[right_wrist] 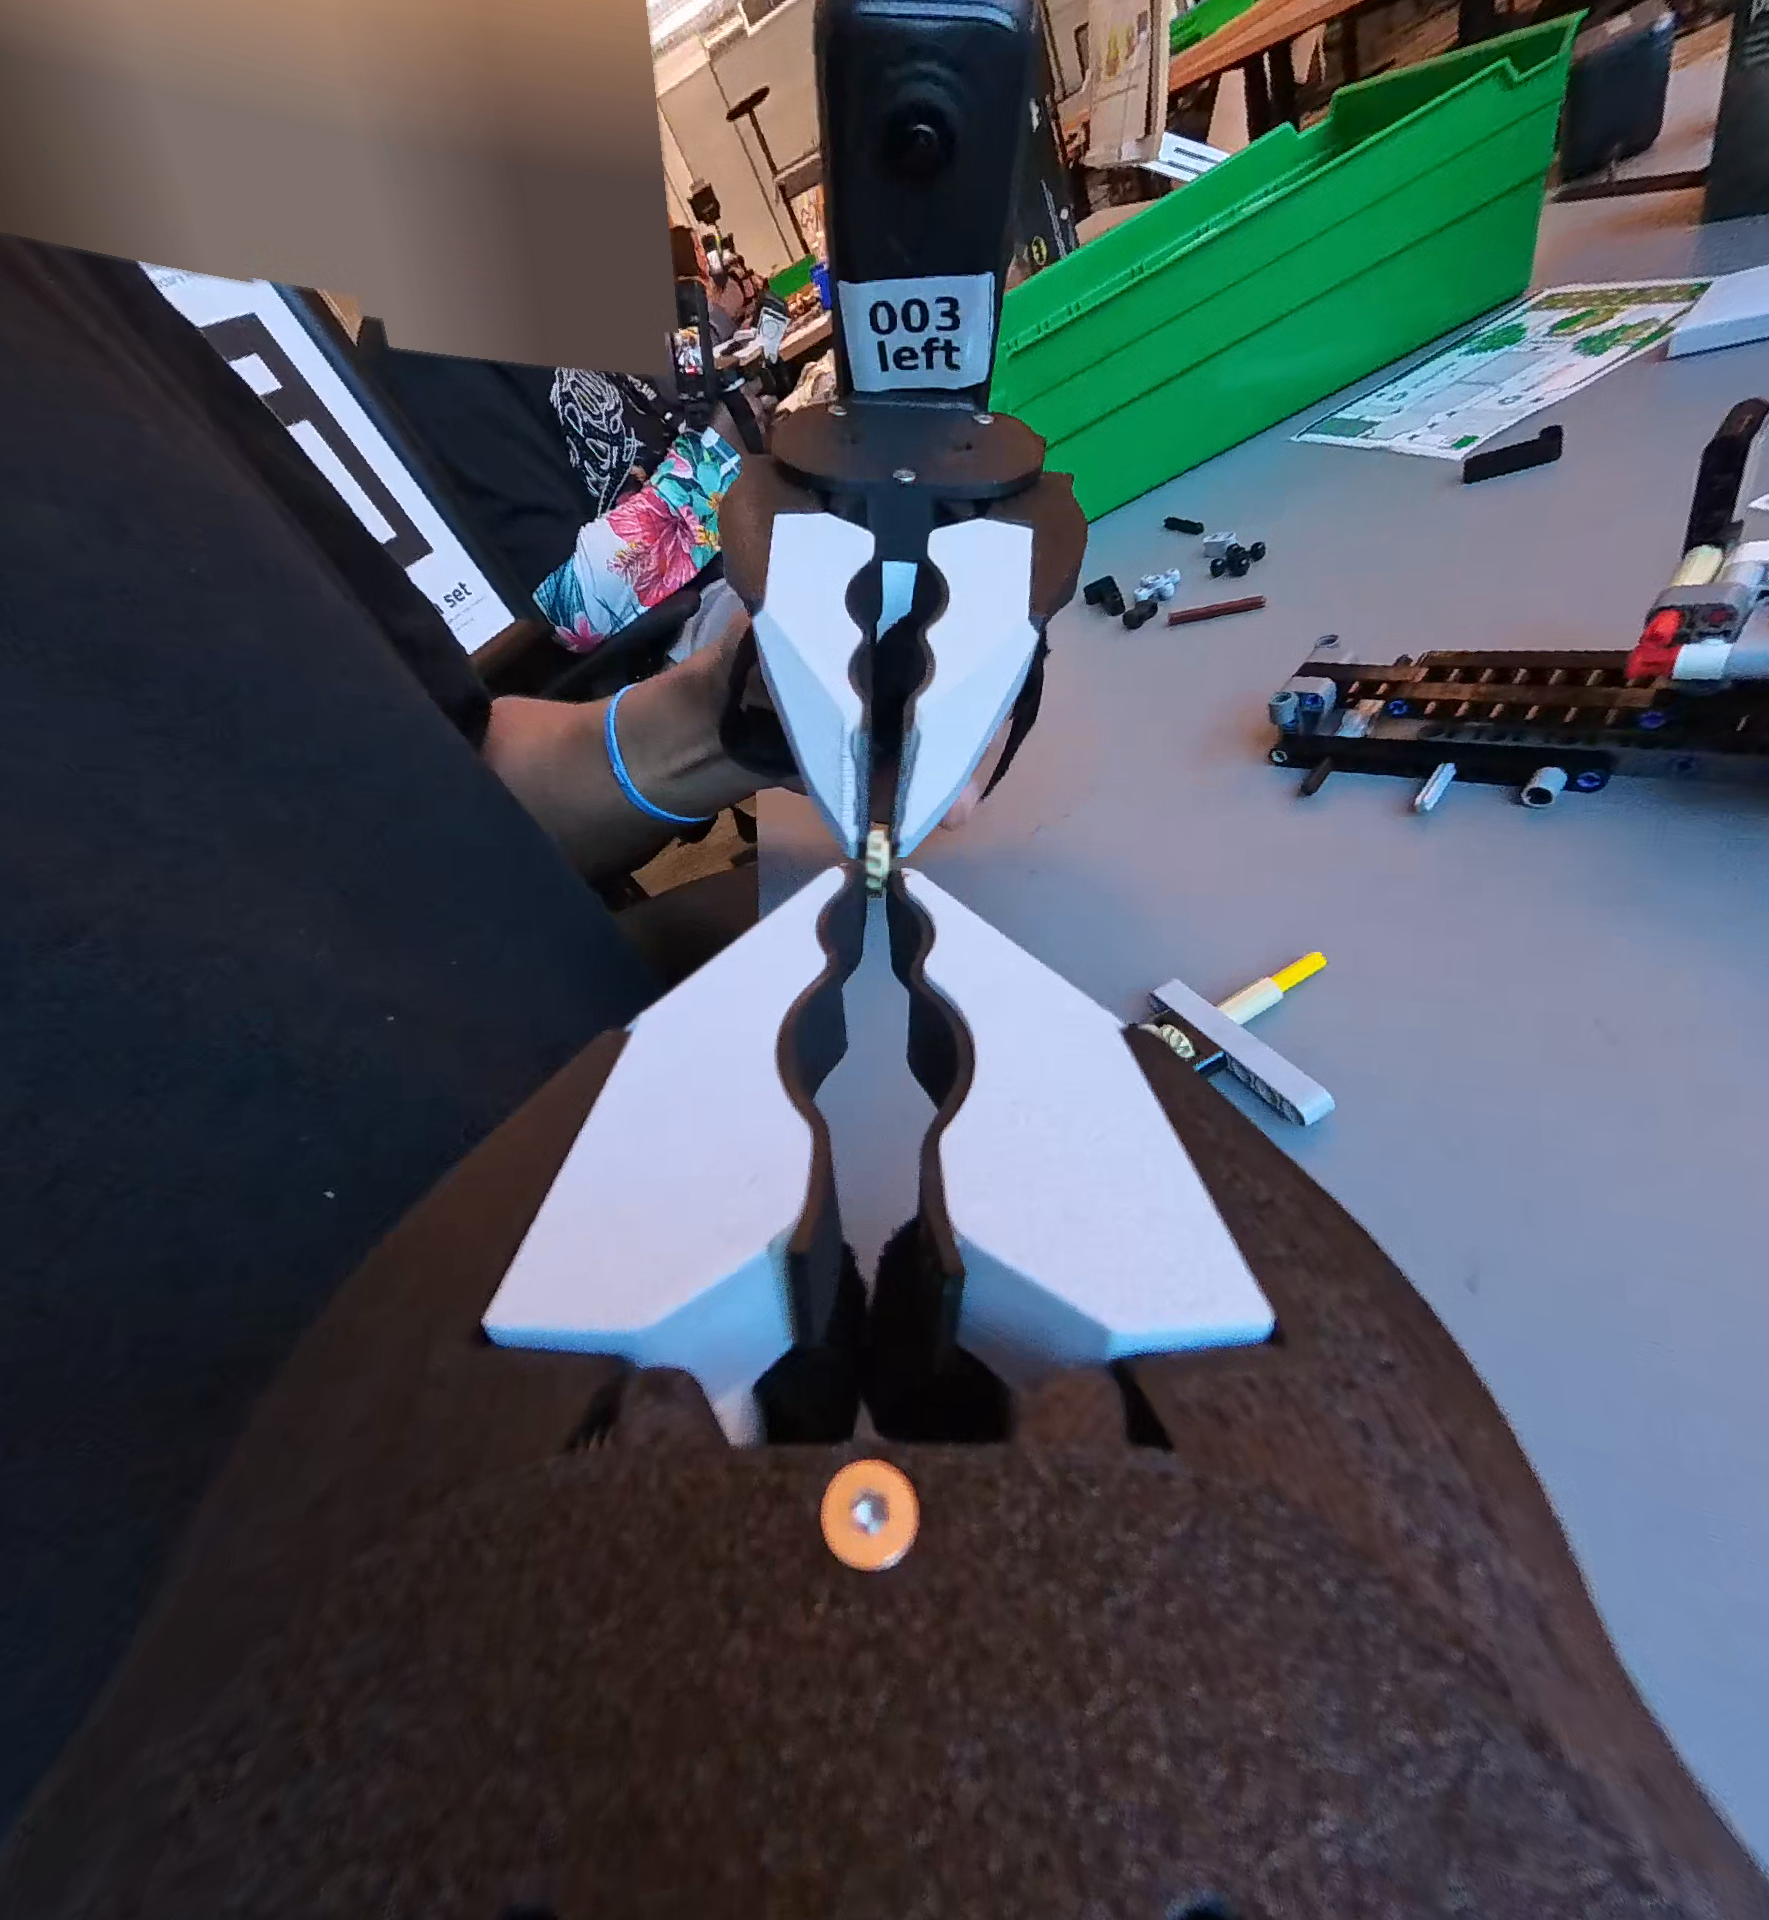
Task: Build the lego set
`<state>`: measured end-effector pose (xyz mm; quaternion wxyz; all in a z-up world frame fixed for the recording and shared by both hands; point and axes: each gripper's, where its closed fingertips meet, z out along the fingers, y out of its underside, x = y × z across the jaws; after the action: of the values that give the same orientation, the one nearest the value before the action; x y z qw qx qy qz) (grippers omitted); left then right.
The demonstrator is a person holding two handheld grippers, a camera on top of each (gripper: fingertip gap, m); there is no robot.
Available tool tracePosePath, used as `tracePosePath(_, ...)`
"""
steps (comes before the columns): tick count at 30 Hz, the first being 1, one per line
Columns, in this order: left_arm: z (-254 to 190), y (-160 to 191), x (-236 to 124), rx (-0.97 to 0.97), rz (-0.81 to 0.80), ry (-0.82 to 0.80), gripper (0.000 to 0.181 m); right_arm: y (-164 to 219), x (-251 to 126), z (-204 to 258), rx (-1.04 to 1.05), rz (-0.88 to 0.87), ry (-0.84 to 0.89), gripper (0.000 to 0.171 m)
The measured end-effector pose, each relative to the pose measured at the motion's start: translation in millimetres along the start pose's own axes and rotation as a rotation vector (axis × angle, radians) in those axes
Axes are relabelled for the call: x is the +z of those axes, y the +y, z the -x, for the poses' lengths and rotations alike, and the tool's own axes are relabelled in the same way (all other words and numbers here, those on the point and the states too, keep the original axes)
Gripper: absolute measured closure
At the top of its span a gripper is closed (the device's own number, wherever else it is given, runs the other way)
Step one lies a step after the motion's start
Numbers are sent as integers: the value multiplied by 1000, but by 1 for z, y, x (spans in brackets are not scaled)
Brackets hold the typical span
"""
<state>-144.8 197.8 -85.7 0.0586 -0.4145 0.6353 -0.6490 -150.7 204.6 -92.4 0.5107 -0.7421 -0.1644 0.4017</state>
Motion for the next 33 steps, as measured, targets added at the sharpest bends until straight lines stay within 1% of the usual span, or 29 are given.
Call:
tracePosePath(2,3,4,0,17,17,-30,180,4,0,-3,12,20,12,168)
tracePosePath(4,13,13,-1,44,58,-103,180,11,0,-13,32,54,66,168)
tracePosePath(6,33,34,-8,54,164,-229,163,22,-4,-32,55,120,190,169)
tracePosePath(8,50,55,-18,69,266,-339,160,34,-10,-50,66,188,317,169)
tracePosePath(11,61,76,-23,113,376,-420,159,45,-10,-60,90,260,405,169)
tracePosePath(14,66,85,-18,160,450,-458,163,50,-7,-63,94,300,462,169)
tracePosePath(16,69,84,-14,186,457,-482,166,50,-5,-64,114,301,483,169)
tracePosePath(18,73,83,-13,202,464,-513,179,53,-6,-68,137,308,518,169)
tracePosePath(22,73,81,-6,164,440,-521,179,59,-12,-75,206,308,568,169)
tracePosePath(26,75,72,-4,96,367,-593,180,61,-18,-75,264,286,590,169)
tracePosePath(33,66,61,4,15,256,-562,179,53,-24,-76,310,201,626,169)
